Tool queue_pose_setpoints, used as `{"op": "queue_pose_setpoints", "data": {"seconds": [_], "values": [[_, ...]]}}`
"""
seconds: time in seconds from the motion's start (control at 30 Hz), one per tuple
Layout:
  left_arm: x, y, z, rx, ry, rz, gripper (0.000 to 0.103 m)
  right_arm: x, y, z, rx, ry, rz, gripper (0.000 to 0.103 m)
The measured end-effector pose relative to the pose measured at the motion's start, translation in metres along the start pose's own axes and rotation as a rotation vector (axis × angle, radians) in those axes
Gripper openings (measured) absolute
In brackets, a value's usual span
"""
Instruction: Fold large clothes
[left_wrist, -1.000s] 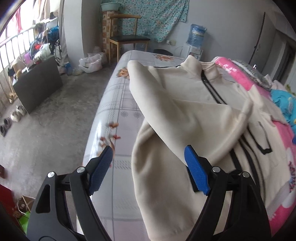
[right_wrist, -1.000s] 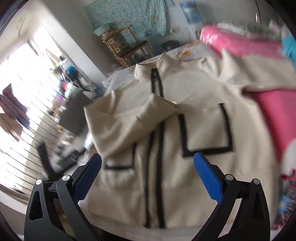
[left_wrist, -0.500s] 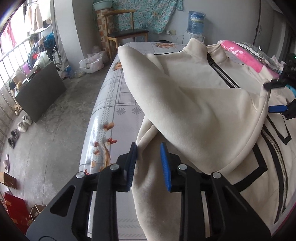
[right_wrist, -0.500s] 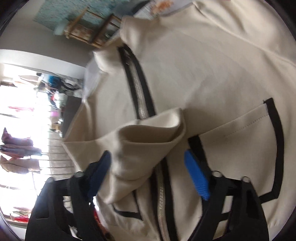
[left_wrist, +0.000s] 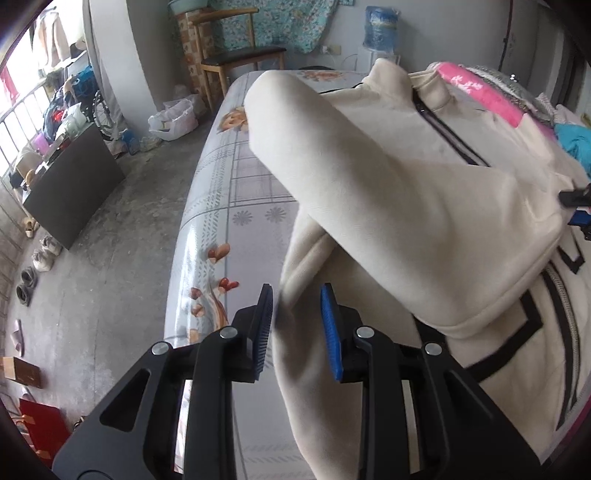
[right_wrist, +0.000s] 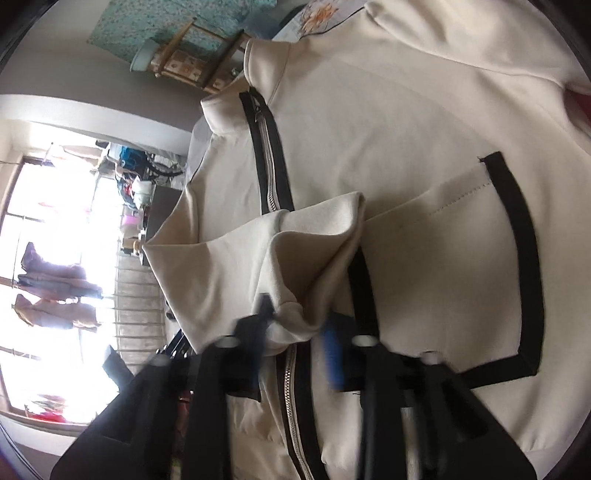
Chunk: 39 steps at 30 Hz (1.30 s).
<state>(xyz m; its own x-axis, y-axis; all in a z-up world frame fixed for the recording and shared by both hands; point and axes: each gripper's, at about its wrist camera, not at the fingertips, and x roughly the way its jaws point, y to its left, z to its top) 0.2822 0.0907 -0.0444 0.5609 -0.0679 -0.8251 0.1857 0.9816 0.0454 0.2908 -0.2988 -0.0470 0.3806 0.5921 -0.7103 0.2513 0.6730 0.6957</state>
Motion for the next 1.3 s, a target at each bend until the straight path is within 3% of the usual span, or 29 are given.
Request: {"op": "queue_pose_setpoints", "data": {"seconds": [0.03,0.17,0.27,0.4,0.43,0.5,0.57,0.63,0.77,0.87,0.97,1.13,1.23,1.3], "values": [[0.001,0.001,0.0,-0.002,-0.003,0.003,0.027,-0.002,0.001,0.002,0.005,-0.004,0.016,0.055],[0.002,0.002,-0.001,-0.018,-0.019,0.006,0.027,-0.009,-0.002,0.008,0.055,-0.017,0.06,0.065],[0.001,0.001,-0.002,-0.028,-0.029,0.01,0.027,-0.002,-0.011,0.012,0.133,0.003,0.042,0.065],[0.002,0.0,-0.002,-0.037,-0.042,0.008,0.026,0.013,-0.015,0.007,0.136,0.05,-0.037,0.065],[0.002,0.001,-0.002,-0.04,-0.047,0.005,0.026,0.015,-0.016,0.005,0.126,0.054,-0.058,0.063],[0.001,0.002,-0.003,-0.048,-0.052,0.0,0.026,0.016,-0.01,0.003,0.069,0.043,-0.124,0.048],[0.0,0.003,-0.004,-0.053,-0.057,-0.008,0.026,0.014,-0.003,0.0,0.028,0.057,-0.146,0.019],[0.0,0.005,-0.006,-0.058,-0.064,-0.021,0.026,0.005,0.006,0.001,0.001,0.042,-0.133,0.009],[-0.002,0.008,-0.008,-0.05,-0.073,-0.043,0.028,-0.034,0.064,0.02,-0.094,-0.068,0.008,0.006],[-0.003,0.004,-0.009,-0.024,-0.073,-0.045,0.034,-0.063,0.142,0.042,-0.228,-0.207,0.076,0.006],[-0.002,0.002,-0.009,-0.016,-0.072,-0.027,0.035,-0.059,0.2,0.06,-0.287,-0.258,0.129,0.006],[0.001,0.002,-0.004,-0.039,-0.071,0.012,0.037,0.007,0.331,0.062,-0.409,-0.105,0.271,0.006],[0.002,0.002,-0.001,-0.055,-0.066,0.031,0.038,-0.007,0.391,0.05,-0.515,-0.1,0.421,0.006],[0.002,0.002,0.0,-0.061,-0.067,0.042,0.038,-0.03,0.404,0.049,-0.567,-0.135,0.49,0.006]]}}
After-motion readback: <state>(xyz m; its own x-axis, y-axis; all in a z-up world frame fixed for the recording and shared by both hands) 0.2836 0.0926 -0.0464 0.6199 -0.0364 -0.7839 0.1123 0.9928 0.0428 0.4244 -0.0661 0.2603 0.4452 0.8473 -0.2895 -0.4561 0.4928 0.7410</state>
